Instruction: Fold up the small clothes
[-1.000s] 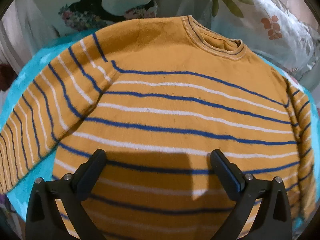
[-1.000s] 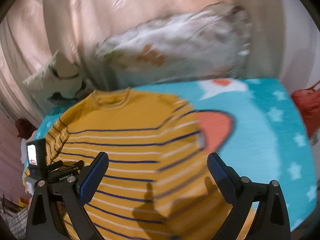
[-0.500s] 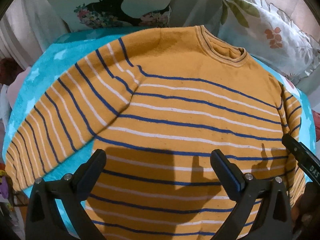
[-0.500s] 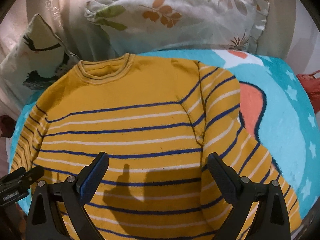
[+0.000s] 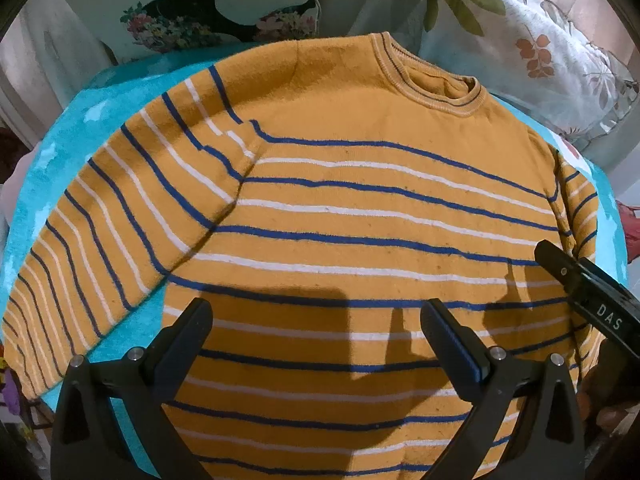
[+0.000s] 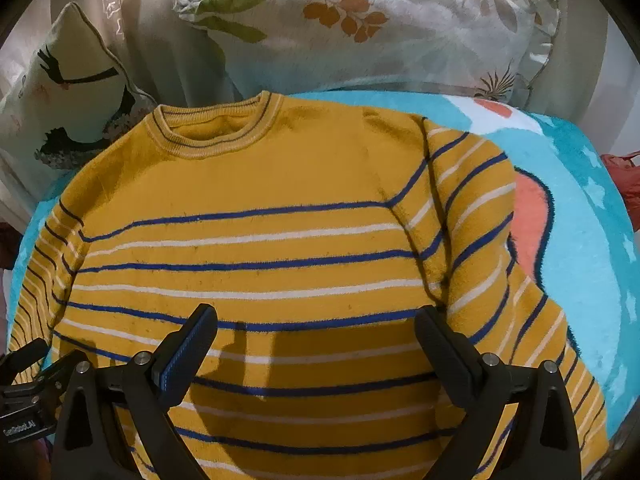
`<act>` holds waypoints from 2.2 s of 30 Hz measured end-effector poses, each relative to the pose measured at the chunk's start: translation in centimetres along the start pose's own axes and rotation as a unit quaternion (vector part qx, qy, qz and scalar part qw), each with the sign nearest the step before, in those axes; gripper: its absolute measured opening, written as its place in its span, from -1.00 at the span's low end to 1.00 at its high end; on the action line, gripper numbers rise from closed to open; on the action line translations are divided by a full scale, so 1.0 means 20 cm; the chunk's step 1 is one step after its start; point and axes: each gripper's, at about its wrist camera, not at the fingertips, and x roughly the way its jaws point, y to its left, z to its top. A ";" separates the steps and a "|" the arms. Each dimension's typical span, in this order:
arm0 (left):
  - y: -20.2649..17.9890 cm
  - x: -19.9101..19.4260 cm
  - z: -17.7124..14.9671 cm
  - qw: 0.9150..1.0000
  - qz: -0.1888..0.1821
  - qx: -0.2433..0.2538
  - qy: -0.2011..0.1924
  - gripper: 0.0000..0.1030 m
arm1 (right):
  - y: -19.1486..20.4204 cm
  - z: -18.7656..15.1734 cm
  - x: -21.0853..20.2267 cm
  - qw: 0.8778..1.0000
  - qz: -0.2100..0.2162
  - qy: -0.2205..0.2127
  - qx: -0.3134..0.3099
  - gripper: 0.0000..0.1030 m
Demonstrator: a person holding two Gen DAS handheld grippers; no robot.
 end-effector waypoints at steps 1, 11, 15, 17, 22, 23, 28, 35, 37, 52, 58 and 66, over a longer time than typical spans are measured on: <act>0.00 0.01 0.00 1.000 -0.003 -0.001 0.002 1.00 | 0.00 0.00 0.01 1.000 -0.001 0.001 -0.001 0.96; 0.01 0.04 0.00 1.000 -0.013 -0.007 0.013 1.00 | 0.01 -0.03 0.04 1.000 -0.003 0.007 -0.006 0.96; 0.00 0.06 -0.01 1.000 -0.015 -0.009 0.017 1.00 | 0.00 -0.04 0.07 1.000 -0.004 0.013 0.000 0.96; 0.00 0.06 -0.01 1.000 -0.015 -0.010 0.017 1.00 | 0.00 -0.05 0.08 1.000 -0.005 0.016 0.005 0.96; 0.00 0.07 -0.01 1.000 -0.017 -0.010 0.017 1.00 | -0.02 -0.07 0.09 1.000 -0.004 0.023 0.011 0.96; 0.00 0.07 -0.01 1.000 -0.017 -0.010 0.017 1.00 | -0.02 -0.07 0.09 1.000 -0.004 0.023 0.011 0.96; 0.00 0.08 -0.02 1.000 -0.015 -0.010 0.019 1.00 | -0.01 -0.08 0.10 1.000 -0.007 0.027 0.008 0.95; -0.01 0.06 -0.03 1.000 -0.010 -0.011 0.017 1.00 | -0.01 -0.09 0.11 0.999 -0.013 0.031 -0.007 0.96; -0.01 0.05 -0.04 1.000 -0.007 -0.009 0.015 1.00 | 0.00 -0.10 0.12 0.999 -0.015 0.032 -0.015 0.99; -0.08 -0.13 -0.07 0.999 0.033 0.003 -0.026 1.00 | 0.04 -0.17 0.12 0.998 -0.016 0.013 -0.059 1.00; -0.14 -0.22 -0.09 0.998 0.048 0.008 -0.048 1.00 | 0.04 -0.20 0.11 0.997 -0.010 0.011 -0.075 1.00; -0.21 -0.33 -0.14 0.995 0.063 0.012 -0.072 1.00 | 0.04 -0.21 0.10 0.996 -0.003 0.004 -0.091 1.00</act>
